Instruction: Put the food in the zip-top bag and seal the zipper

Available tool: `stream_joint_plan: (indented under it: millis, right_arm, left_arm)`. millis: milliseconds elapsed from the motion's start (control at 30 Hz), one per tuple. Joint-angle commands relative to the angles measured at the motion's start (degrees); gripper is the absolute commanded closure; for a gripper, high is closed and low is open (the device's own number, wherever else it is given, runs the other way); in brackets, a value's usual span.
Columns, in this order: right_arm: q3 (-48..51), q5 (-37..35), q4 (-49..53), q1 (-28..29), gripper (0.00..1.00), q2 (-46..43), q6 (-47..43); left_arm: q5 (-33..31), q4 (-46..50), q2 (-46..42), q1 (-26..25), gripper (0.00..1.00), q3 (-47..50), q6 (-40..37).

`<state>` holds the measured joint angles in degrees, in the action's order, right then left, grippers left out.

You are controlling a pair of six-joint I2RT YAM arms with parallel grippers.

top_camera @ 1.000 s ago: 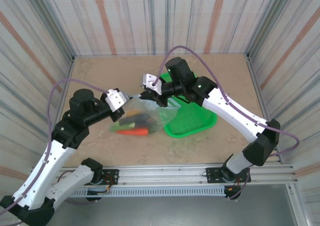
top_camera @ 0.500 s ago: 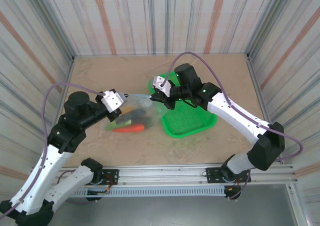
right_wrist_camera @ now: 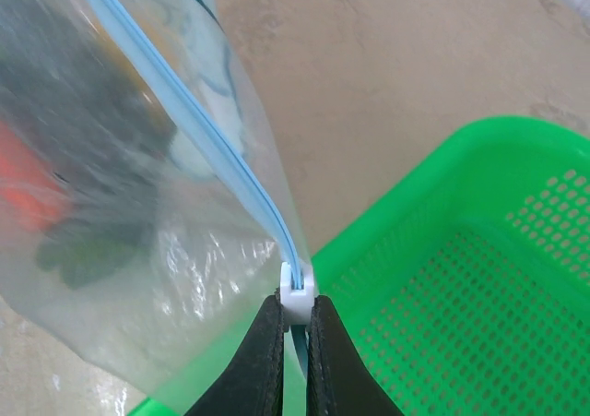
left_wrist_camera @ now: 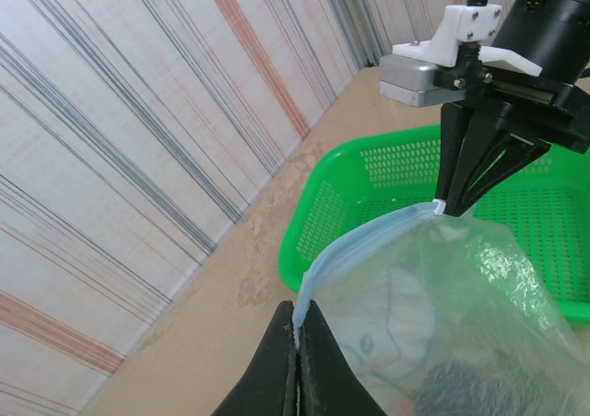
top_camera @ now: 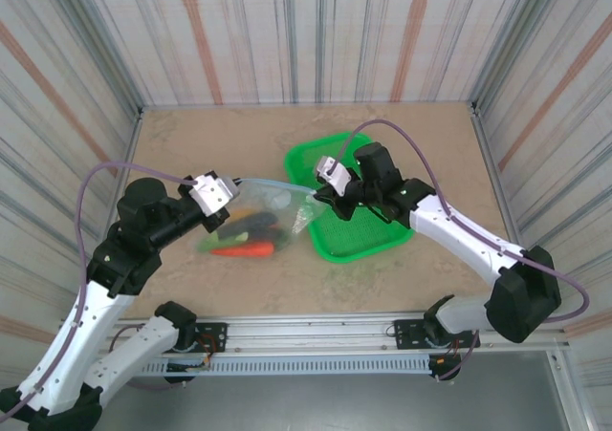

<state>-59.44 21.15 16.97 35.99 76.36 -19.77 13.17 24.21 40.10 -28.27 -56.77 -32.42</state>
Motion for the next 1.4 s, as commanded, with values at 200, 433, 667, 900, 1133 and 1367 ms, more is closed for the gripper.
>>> stream_joint_plan:
  millis: [200, 433, 667, 900, 1133, 1367]
  right_arm:
    - [6.5, -15.4, 4.6, -4.0, 1.0, -5.1, 4.7]
    - [6.3, -17.9, 5.3, -4.6, 1.0, -6.0, 6.4]
    - [3.6, -12.5, 6.0, -2.7, 0.62, -10.7, 8.0]
    - [1.3, -8.2, 5.7, -2.7, 0.41, -18.7, 10.4]
    - [-0.4, -18.2, 2.1, -3.1, 0.33, -18.3, 13.5]
    - [-6.9, -33.6, 6.1, -6.4, 0.38, -10.6, 22.7]
  left_arm:
    - [-2.5, -7.0, -3.0, -0.6, 1.0, -1.1, -1.2]
    - [-2.6, -5.6, -4.0, -0.5, 1.0, -0.1, 0.1]
    - [6.8, -8.2, -7.7, -0.6, 1.0, 8.6, 14.9]
    - [12.5, -8.6, -11.4, -0.6, 1.0, 15.2, 22.7]
    - [-4.0, -9.8, -4.2, -0.6, 1.0, 13.4, 30.9]
    - [-20.6, -9.9, 17.6, 12.2, 1.0, 6.3, 50.3]
